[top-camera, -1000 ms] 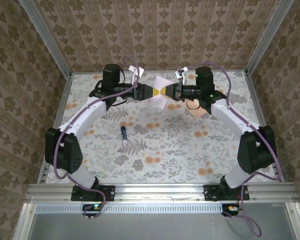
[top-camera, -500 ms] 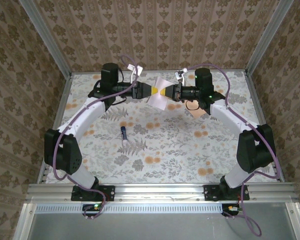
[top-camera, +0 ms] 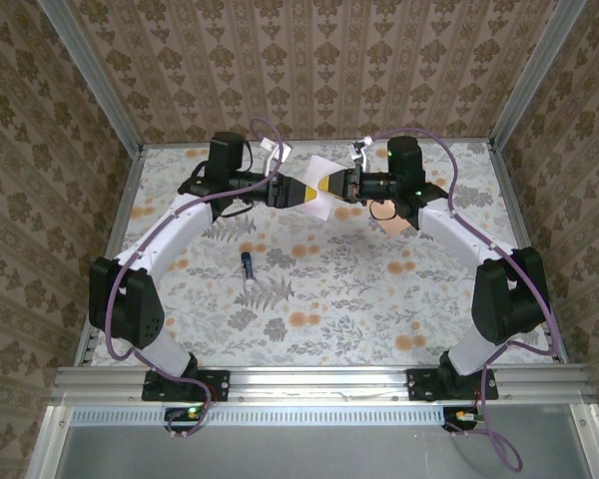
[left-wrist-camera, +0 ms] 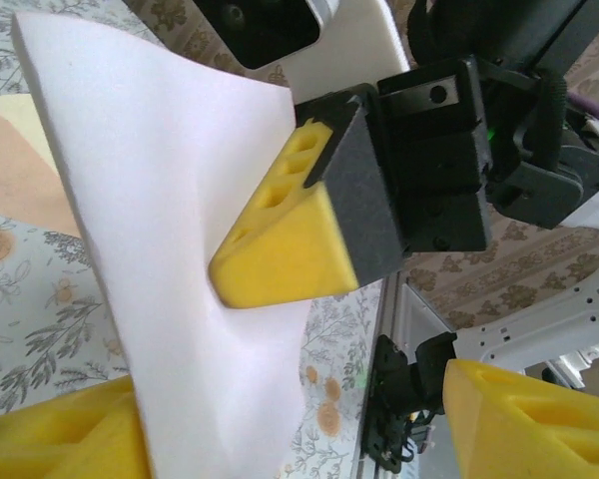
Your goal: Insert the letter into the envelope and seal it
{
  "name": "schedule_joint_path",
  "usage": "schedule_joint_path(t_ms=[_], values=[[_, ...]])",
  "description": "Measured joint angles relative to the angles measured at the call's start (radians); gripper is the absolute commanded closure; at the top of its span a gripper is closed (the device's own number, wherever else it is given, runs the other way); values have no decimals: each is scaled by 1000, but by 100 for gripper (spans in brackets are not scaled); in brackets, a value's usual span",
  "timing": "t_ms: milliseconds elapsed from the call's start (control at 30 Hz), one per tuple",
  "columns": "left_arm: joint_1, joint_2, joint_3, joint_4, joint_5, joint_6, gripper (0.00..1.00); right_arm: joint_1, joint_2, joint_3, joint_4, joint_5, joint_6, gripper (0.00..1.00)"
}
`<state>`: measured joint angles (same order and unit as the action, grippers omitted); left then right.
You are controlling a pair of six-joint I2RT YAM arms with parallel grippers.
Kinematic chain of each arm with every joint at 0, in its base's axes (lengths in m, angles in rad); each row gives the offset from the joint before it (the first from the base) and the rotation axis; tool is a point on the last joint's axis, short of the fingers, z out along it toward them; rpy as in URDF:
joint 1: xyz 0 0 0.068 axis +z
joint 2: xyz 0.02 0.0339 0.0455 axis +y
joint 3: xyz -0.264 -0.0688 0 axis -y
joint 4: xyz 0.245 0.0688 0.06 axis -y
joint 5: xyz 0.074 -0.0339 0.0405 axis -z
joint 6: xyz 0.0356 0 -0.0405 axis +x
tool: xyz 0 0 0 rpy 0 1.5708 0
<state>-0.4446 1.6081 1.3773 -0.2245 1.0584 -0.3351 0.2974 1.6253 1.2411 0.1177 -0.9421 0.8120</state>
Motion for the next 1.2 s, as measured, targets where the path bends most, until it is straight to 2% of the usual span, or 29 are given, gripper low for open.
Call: schedule_joint_path(t_ms=[167,367,700,1200], values=[[0,0,3,-25,-8,15,34,0,0,0,0,0,-1,100],[0,1,4,-35,-9,28,53,0,0,0,0,0,-1,100],[1,6,6,-86,-12,63,74,0,0,0,0,-1,-1,100],[11,16,6,-90,-12,67,88,0,-13,1,-8,0,-6,99]])
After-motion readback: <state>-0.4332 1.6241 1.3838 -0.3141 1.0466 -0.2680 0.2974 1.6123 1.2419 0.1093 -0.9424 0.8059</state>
